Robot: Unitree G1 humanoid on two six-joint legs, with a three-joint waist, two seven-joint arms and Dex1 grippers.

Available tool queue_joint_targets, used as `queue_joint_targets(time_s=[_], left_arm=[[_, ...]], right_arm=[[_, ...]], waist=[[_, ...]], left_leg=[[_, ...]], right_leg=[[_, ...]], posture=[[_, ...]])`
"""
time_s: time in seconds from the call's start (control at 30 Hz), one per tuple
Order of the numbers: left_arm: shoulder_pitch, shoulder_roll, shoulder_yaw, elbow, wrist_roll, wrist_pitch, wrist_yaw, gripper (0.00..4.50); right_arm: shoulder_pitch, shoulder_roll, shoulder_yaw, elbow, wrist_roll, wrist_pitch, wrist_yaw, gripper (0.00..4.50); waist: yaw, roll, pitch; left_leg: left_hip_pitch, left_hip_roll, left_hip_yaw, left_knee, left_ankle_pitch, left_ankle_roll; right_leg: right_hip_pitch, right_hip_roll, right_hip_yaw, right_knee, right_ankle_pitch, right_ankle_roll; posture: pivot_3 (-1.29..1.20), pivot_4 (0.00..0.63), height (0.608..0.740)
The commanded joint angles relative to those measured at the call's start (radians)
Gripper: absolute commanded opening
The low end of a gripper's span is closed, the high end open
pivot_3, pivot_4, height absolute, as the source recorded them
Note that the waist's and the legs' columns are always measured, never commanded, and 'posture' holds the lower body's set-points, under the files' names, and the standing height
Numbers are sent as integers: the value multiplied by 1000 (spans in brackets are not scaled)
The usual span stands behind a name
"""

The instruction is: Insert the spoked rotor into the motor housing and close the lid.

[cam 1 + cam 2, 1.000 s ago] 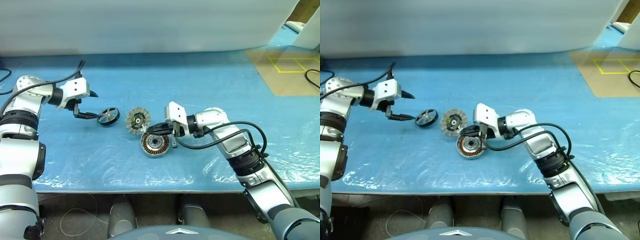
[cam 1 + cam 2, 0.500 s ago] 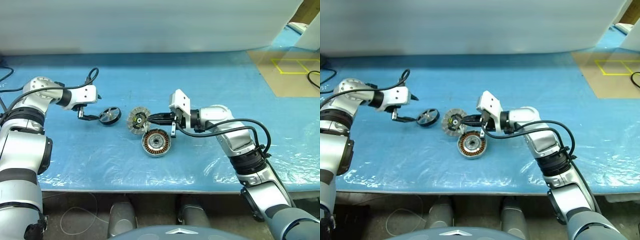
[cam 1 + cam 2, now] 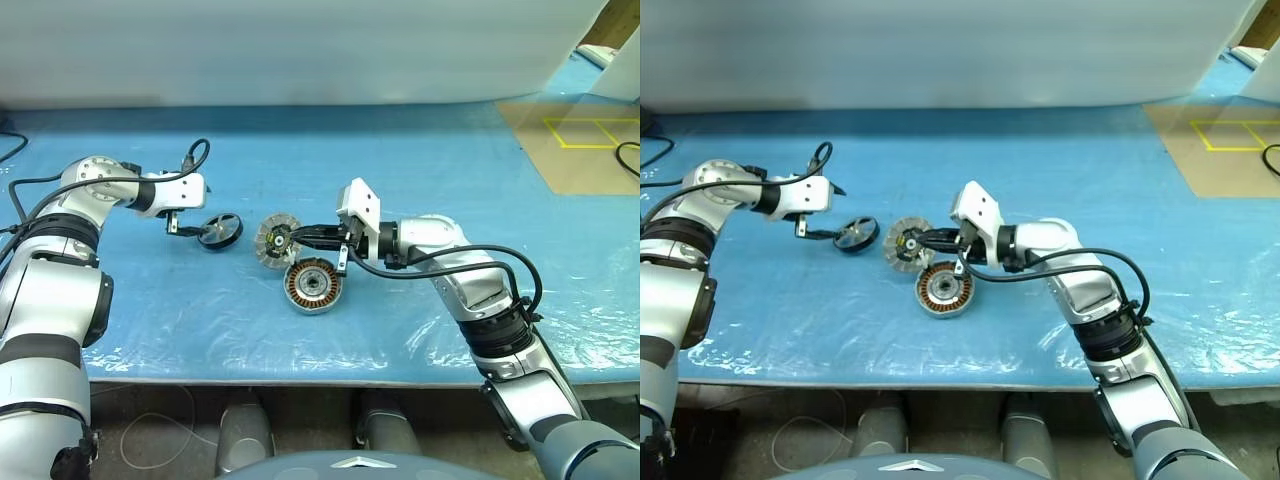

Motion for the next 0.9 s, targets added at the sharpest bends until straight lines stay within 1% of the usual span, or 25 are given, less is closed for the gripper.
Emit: queue_joint_targets(time_s=[0.03,0.2,0.3,0.43,0.9], left_arm=[[-31,7,-8,4,20,-19,38,4500],[-27,-1,-25,10,58,-24,87,4500],[-25,-15,-18,12,54,-21,97,4500],[-21,-28,11,15,21,-8,65,4500],[-15,-39,28,18,-6,56,-42,4500]], right_arm=[[10,3,-23,-62,29,9,-20,34],[24,-2,-24,-83,38,21,-36,34],[29,-1,-25,-94,44,27,-51,34],[44,5,-19,-119,50,42,-71,34],[75,22,-6,-135,49,41,-113,34]], waist=[[0,0,0],[0,0,0],[1,0,0],[3,0,0],[11,0,0]], left_leg=[[0,0,0,0,0,0],[0,0,0,0,0,0],[0,0,0,0,0,0],[0,0,0,0,0,0],[0,0,0,0,0,0]], right_leg=[[0,0,0,0,0,0],[0,0,0,0,0,0],[0,0,0,0,0,0],[0,0,0,0,0,0],[0,0,0,0,0,0]], posture=[[0,150,740],[0,150,740],[0,150,740],[0,150,740],[0,150,740]])
